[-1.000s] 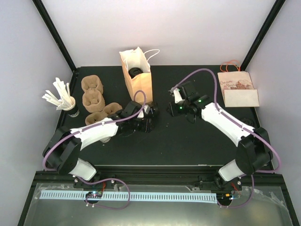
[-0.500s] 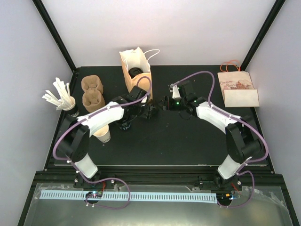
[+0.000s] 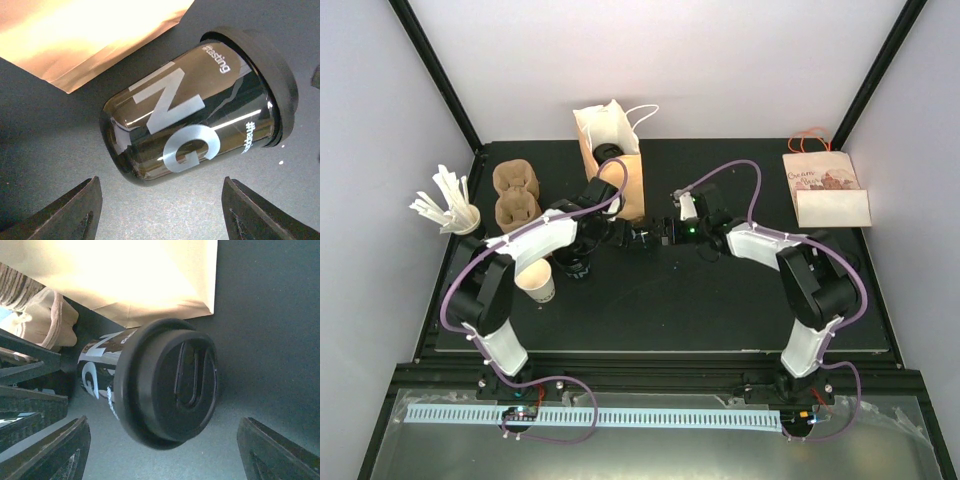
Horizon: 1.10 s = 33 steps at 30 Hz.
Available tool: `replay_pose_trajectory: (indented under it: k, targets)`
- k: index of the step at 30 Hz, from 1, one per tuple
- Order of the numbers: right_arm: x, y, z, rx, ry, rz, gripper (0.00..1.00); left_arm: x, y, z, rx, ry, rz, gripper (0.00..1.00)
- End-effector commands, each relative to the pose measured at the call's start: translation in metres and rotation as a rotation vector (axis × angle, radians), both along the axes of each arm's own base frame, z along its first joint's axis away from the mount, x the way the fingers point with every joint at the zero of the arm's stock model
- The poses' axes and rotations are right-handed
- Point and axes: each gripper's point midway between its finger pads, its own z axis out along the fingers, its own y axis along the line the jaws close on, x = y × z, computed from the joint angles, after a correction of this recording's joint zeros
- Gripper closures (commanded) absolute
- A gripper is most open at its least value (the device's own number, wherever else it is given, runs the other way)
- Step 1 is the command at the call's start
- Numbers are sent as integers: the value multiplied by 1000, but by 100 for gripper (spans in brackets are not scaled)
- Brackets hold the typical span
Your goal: Pack the takeout coffee
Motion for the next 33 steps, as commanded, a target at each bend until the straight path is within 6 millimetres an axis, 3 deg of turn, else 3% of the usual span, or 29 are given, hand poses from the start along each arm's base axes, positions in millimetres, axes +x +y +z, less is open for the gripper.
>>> replay_pose_trajectory:
  k: [1,10,22,28,33]
  targets:
    - [9,13,7,11,-112,64,18,1,-4,-1,-45,25,8,32]
    - [6,33,4,35,-100,118,23,3,-12,-13,-80,67,-13,37]
    - [3,40,2,-30,-107,140,56,-6,-25,-23,-172,113,-60,44]
    - [3,37,-2,-123,-112,134,55,-8,-29,-26,-196,123,-71,44]
    - [-1,25,10,-207,-160,110,55,-12,-42,-22,-271,128,-104,44]
